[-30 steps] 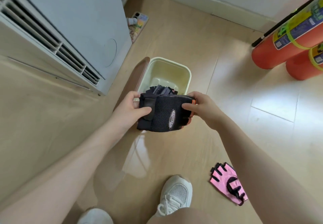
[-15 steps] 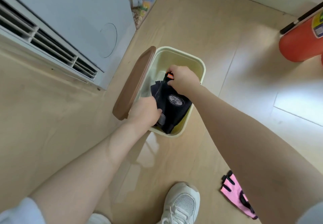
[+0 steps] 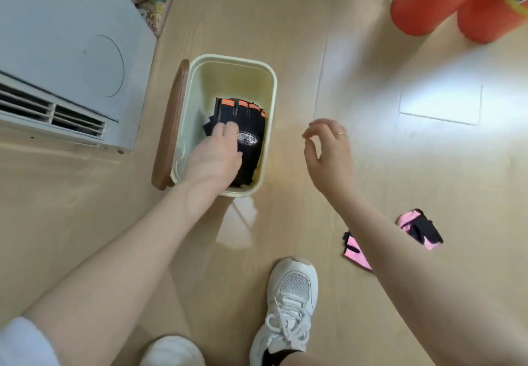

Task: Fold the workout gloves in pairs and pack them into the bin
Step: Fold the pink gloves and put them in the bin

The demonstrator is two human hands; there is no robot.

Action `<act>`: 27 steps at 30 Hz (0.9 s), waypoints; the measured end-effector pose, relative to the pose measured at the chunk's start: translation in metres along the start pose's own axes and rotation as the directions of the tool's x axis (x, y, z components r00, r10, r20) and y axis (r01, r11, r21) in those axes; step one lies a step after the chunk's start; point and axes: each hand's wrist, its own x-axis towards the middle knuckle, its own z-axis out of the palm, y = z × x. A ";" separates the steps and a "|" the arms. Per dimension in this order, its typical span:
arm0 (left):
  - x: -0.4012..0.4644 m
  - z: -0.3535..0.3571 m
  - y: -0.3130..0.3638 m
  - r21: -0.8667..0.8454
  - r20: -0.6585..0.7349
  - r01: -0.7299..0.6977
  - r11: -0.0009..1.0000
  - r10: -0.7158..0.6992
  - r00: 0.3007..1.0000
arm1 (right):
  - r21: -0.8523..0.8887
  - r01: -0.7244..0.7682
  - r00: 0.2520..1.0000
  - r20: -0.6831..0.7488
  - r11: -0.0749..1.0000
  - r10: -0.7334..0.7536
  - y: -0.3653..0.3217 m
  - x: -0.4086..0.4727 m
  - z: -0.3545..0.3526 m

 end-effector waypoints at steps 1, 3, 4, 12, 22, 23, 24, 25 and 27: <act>-0.004 -0.002 0.010 -0.043 0.005 -0.101 0.994 0.101 0.995 | 0.043 -0.140 0.990 0.008 0.989 0.140 0.016 -0.021 -0.005; -0.014 0.000 0.032 -0.131 0.034 -0.272 0.953 0.278 0.960 | 0.091 -0.382 0.924 0.041 0.920 0.380 0.049 -0.066 -0.007; -0.018 0.005 0.043 -0.158 0.060 -0.343 0.926 0.356 0.932 | 0.100 -0.472 0.882 0.033 0.876 0.471 0.065 -0.086 -0.008; -0.039 0.091 0.126 -0.305 0.241 -0.553 0.776 0.624 0.743 | 0.071 -0.870 0.463 -0.226 0.488 0.857 0.160 -0.180 -0.030; -0.041 0.147 0.154 -0.244 0.397 -0.536 0.808 0.587 0.705 | 0.408 -0.904 0.051 -0.191 0.126 0.980 0.216 -0.183 -0.023; -0.043 0.149 0.157 -0.260 0.400 -0.530 0.807 0.590 0.702 | 0.417 -0.896 0.071 -0.205 0.152 0.976 0.215 -0.181 -0.024; -0.045 0.150 0.161 -0.283 0.394 -0.526 0.802 0.597 0.698 | 0.425 -0.880 0.121 -0.226 0.210 0.966 0.213 -0.180 -0.025; -0.046 0.151 0.167 -0.308 0.386 -0.512 0.802 0.597 0.703 | 0.431 -0.852 0.196 -0.260 0.296 0.945 0.209 -0.180 -0.028; -0.049 0.152 0.178 -0.418 0.394 -0.379 0.825 0.541 0.743 | 0.449 -0.744 0.364 -0.349 0.495 0.863 0.194 -0.182 -0.035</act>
